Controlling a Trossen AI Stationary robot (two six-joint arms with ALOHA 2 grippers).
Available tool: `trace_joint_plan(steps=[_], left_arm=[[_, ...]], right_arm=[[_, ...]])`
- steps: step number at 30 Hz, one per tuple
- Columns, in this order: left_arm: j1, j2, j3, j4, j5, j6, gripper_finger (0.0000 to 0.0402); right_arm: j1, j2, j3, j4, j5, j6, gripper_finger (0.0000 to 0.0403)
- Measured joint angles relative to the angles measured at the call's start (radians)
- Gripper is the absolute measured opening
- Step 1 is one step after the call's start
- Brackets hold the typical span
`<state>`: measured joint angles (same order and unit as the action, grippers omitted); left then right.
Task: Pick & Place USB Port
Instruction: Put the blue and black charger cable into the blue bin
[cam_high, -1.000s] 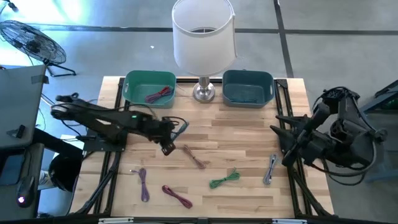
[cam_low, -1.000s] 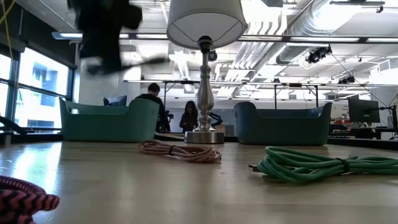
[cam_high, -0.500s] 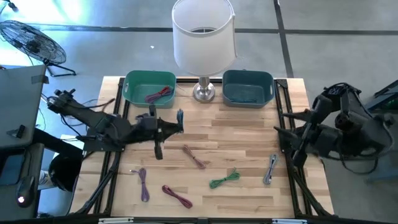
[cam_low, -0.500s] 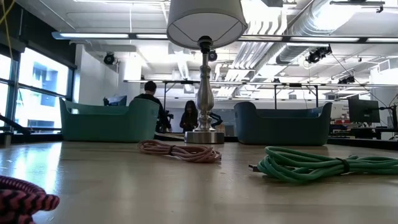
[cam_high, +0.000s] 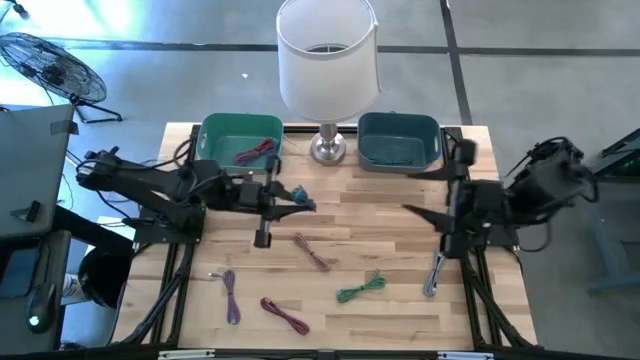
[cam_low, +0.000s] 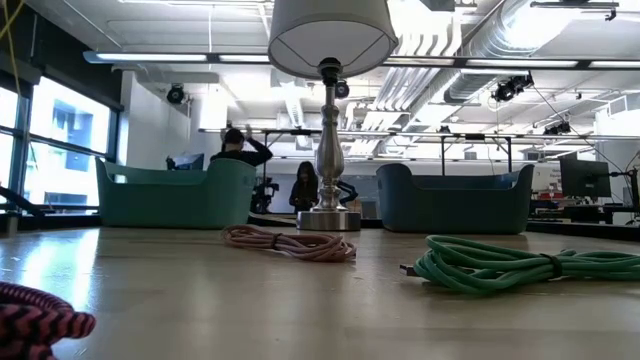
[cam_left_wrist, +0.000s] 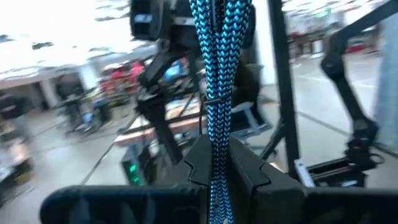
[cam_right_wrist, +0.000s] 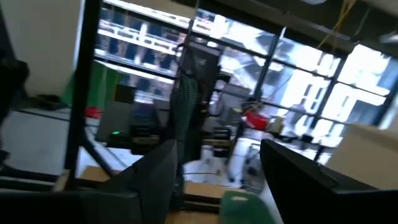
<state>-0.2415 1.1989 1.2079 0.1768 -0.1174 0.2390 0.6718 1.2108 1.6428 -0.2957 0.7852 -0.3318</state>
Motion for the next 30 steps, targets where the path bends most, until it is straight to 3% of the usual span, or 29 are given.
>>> trace_joint_plan(steps=[4, 13, 21, 30], left_arm=[[0.064, 0.033, 0.0, 0.07, 0.156, -0.013, 0.0018], [0.118, 0.088, 0.0, 0.116, 0.293, -0.04, 0.0018], [0.133, 0.098, 0.003, 0.114, 0.334, -0.037, 0.0018], [0.144, 0.098, 0.003, 0.104, 0.37, -0.026, 0.0018]], right_arm=[[-0.056, 0.039, 0.0, -0.024, -0.078, 0.044, 0.0218], [-0.155, 0.118, 0.0, -0.007, -0.143, 0.091, 0.022], [-0.246, 0.143, 0.0, 0.014, -0.291, 0.202, 0.0227], [-0.308, 0.22, -0.003, 0.057, -0.395, 0.201, 0.0227]])
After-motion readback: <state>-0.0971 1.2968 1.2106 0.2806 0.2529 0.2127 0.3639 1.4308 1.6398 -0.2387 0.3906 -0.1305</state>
